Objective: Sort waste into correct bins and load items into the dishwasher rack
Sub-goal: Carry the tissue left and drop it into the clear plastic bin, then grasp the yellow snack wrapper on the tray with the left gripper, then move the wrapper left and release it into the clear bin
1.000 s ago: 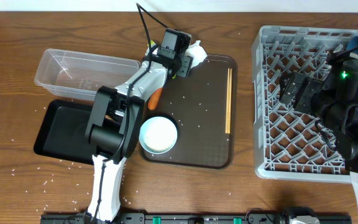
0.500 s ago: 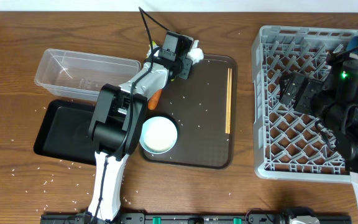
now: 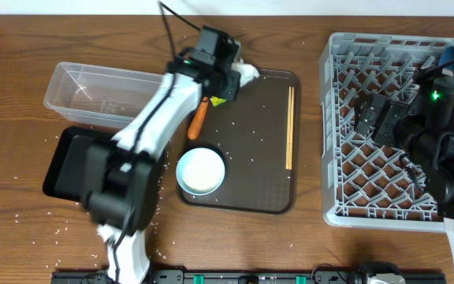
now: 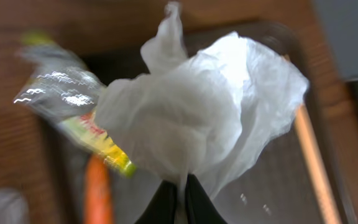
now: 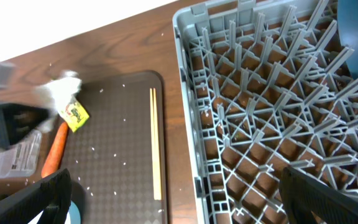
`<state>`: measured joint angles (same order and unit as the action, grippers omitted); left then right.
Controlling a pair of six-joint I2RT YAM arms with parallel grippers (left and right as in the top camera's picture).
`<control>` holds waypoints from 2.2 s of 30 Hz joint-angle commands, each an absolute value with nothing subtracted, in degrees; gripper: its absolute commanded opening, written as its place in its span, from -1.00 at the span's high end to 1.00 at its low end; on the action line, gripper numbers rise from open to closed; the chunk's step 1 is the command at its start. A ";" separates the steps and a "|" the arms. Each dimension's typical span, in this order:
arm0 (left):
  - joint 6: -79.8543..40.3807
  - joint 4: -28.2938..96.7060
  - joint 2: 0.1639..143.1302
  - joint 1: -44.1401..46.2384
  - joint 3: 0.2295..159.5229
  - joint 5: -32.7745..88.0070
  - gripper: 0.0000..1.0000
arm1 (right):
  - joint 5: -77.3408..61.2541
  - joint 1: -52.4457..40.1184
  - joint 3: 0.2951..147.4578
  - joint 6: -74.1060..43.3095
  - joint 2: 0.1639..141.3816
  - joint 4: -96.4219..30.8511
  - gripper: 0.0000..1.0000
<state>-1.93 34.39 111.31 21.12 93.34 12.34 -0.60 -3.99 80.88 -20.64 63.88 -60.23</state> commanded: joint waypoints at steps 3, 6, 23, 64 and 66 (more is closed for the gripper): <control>-3.62 42.65 103.02 19.53 93.71 3.14 0.87 | -0.67 -3.73 80.84 -21.19 63.77 -60.20 -0.98; -9.26 48.53 100.51 17.63 93.71 -7.99 0.88 | -0.71 -3.73 80.84 -21.21 63.77 -60.23 -0.98; -17.91 59.35 103.53 3.90 93.54 -6.13 0.85 | -0.78 -3.73 80.84 -21.19 63.77 -60.38 -0.99; -0.67 12.36 130.26 18.85 93.54 -0.54 -0.50 | -3.07 -3.77 80.84 -21.19 63.94 -61.10 -0.99; -0.67 10.98 131.46 18.92 93.54 -0.58 -0.49 | -3.07 -3.77 80.84 -21.19 64.16 -61.12 -0.98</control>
<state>-1.43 11.90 129.21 18.83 93.49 0.43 -2.90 -3.99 80.86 -20.64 63.88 -61.06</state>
